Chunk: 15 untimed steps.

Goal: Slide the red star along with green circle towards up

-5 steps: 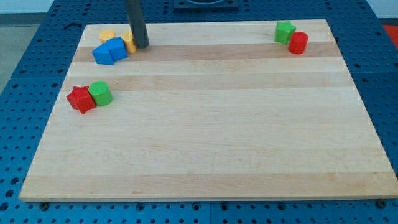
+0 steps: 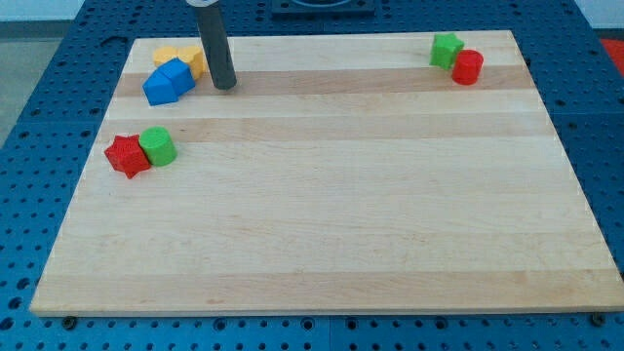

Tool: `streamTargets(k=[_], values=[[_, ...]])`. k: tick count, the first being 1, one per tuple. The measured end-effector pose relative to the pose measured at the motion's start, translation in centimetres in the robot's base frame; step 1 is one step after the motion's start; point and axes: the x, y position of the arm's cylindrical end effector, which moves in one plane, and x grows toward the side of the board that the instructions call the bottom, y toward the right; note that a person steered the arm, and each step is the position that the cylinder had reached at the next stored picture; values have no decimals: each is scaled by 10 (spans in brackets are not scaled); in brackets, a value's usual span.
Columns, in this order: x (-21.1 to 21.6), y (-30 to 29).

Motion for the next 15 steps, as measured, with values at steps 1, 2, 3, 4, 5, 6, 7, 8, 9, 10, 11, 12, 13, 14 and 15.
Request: streamTargets(k=[1, 2, 3, 4, 5, 6, 7, 8, 9, 10, 11, 12, 13, 14, 15], values=[[27, -23], [51, -45], [51, -45], [52, -47], [71, -56], [88, -73], [91, -85], [89, -100], [89, -130], [116, -158], [123, -161], [136, -161], [154, -161], [154, -147], [154, -128]])
